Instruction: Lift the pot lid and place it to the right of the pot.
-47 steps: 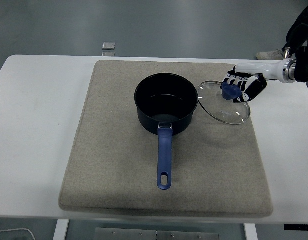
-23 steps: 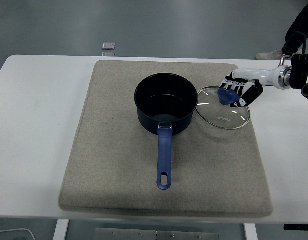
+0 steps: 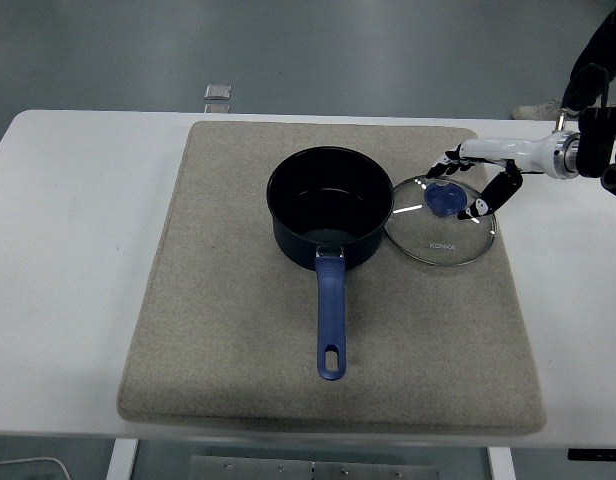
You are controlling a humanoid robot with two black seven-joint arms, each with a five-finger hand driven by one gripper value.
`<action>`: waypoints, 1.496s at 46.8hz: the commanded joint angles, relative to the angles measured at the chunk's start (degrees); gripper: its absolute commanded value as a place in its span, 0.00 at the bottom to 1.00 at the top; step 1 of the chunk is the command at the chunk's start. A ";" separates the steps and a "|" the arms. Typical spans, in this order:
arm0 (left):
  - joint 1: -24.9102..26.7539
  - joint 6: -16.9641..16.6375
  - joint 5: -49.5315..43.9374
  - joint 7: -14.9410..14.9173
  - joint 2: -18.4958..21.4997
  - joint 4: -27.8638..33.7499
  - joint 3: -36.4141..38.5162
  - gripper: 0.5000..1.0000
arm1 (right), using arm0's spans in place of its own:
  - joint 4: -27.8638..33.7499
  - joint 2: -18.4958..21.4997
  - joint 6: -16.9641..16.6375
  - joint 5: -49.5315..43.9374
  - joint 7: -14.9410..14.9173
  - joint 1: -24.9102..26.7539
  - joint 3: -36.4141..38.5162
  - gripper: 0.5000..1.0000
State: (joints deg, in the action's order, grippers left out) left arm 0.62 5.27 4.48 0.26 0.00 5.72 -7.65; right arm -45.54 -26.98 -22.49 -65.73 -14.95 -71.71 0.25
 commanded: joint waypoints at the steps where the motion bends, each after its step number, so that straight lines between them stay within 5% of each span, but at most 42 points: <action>1: -0.01 0.00 0.00 0.00 0.00 0.08 0.00 1.00 | -0.08 -0.09 -0.80 0.07 0.01 -0.10 0.10 0.79; 20: -0.01 0.00 0.00 0.00 0.00 0.00 0.00 1.00 | 0.10 -0.79 -5.11 2.61 -0.16 -0.45 8.09 0.79; 40: -0.01 0.00 0.00 0.00 0.00 0.00 0.00 1.00 | 4.84 1.67 0.25 29.24 0.10 0.43 12.84 0.81; 54: -0.01 0.00 0.00 0.00 0.00 0.08 0.00 1.00 | 9.32 5.89 0.52 42.42 0.63 4.38 19.52 0.80; 70: -0.01 0.00 0.00 0.00 0.00 0.08 -0.09 1.00 | 10.64 7.91 2.80 65.35 9.06 6.40 19.96 0.80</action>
State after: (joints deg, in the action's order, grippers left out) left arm 0.65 5.27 4.48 0.26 0.00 5.73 -7.65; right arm -34.95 -19.29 -20.70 -5.59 -8.44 -65.73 20.22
